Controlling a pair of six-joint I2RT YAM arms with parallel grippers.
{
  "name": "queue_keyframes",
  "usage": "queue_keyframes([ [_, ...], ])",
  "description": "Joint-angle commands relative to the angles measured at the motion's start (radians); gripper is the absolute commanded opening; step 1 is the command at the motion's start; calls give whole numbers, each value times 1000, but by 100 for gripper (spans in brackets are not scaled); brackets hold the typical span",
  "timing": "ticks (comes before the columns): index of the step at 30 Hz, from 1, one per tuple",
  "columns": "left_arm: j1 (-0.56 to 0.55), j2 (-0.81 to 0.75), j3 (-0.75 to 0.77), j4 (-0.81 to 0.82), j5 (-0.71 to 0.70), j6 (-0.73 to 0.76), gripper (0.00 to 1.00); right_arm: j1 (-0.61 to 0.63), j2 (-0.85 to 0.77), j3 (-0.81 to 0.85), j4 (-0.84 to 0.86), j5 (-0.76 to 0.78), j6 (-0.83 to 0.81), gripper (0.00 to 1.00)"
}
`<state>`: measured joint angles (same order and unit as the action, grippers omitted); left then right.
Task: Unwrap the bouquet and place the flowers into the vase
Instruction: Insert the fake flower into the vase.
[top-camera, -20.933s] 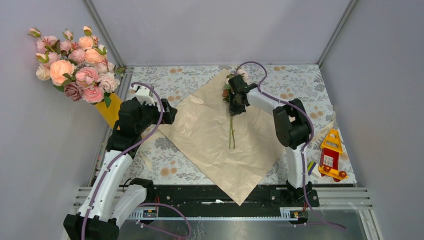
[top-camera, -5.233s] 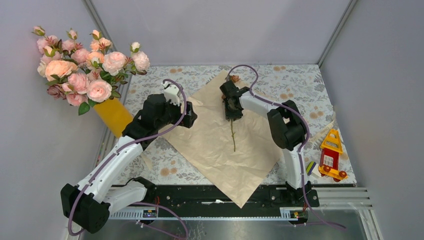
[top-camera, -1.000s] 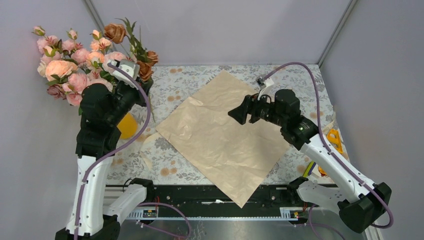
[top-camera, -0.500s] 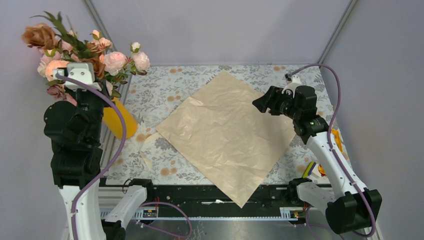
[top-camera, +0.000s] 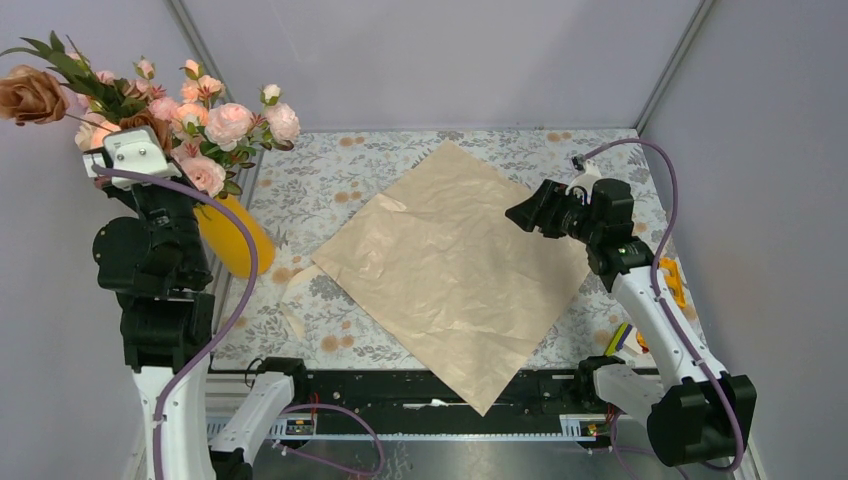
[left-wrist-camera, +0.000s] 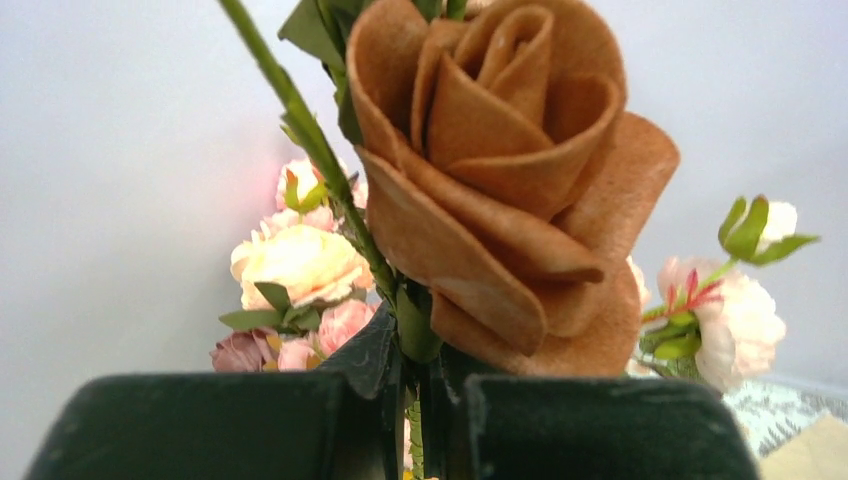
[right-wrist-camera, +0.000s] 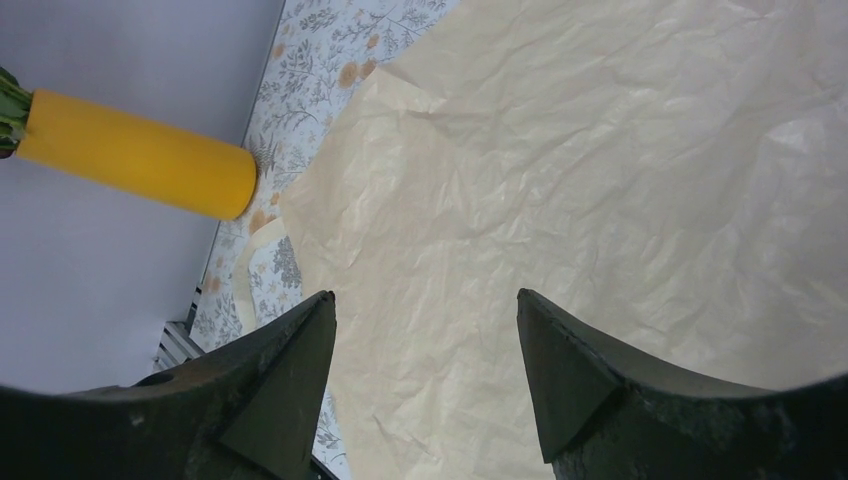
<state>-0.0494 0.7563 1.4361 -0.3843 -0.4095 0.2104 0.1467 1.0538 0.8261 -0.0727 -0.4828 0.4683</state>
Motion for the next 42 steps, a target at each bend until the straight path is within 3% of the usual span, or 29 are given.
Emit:
queue_keyframes([
  [1,16,11,-15,226,-11,32,0,-13,-5,0,52,-42,13,73],
  [6,47,36,-37,280,28,59,0,-17,-13,-11,58,-52,19,73],
  [17,282,77,-137,352,260,-68,0,-24,-36,-53,108,-98,39,72],
  [30,366,37,-315,495,324,-138,0,-25,-28,-79,177,-138,74,71],
  [42,373,6,-227,489,355,-123,0,-25,11,-93,227,-174,104,70],
])
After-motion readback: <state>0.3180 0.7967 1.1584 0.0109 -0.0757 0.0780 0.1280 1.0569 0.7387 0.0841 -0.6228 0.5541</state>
